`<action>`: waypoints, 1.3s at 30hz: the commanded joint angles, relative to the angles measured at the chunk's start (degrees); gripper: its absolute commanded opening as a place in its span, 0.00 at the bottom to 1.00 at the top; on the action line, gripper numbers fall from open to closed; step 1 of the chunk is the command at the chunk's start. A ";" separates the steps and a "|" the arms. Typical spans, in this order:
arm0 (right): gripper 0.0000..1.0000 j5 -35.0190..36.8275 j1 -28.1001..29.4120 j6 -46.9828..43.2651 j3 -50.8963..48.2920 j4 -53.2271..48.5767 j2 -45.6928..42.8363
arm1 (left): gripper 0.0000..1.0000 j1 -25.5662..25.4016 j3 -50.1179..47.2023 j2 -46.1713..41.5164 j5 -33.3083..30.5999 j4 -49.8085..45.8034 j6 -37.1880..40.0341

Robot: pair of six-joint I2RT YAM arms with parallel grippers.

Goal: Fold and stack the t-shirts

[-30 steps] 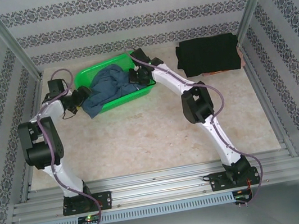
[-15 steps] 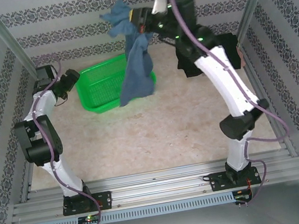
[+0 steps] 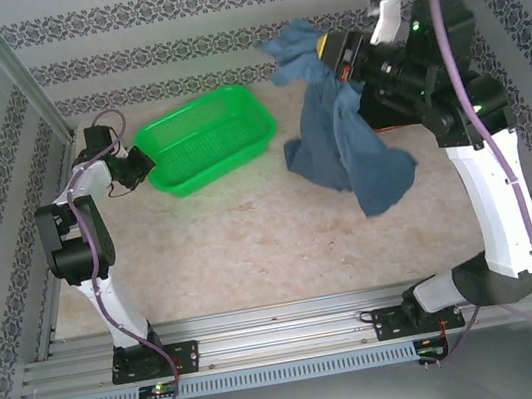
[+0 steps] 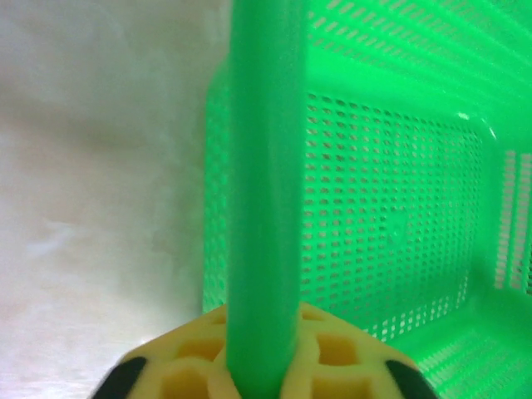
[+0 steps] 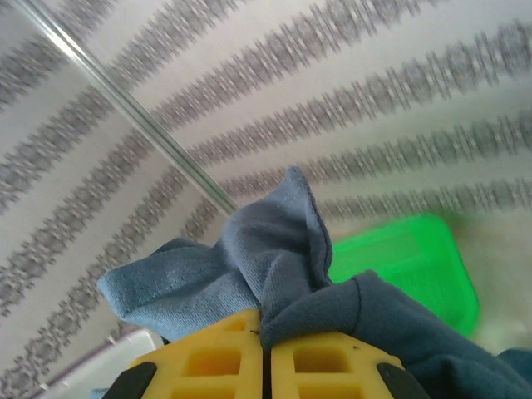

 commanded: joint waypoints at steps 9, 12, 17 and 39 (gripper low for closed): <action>0.00 -2.58 1.60 -2.57 -3.82 -1.26 3.19 | 0.00 8.20 -20.56 -18.95 -15.43 12.70 -30.78; 0.00 -2.82 2.20 -3.39 -1.31 -1.85 5.55 | 0.00 8.48 -26.02 -23.77 -23.33 14.30 -39.41; 0.00 -3.08 3.28 -4.62 0.30 -2.39 8.78 | 0.00 7.87 -27.22 -28.70 -34.23 9.00 -43.55; 0.71 -5.34 13.51 -3.93 23.12 -15.70 37.23 | 1.00 9.34 -28.06 -24.29 -29.39 26.95 -41.66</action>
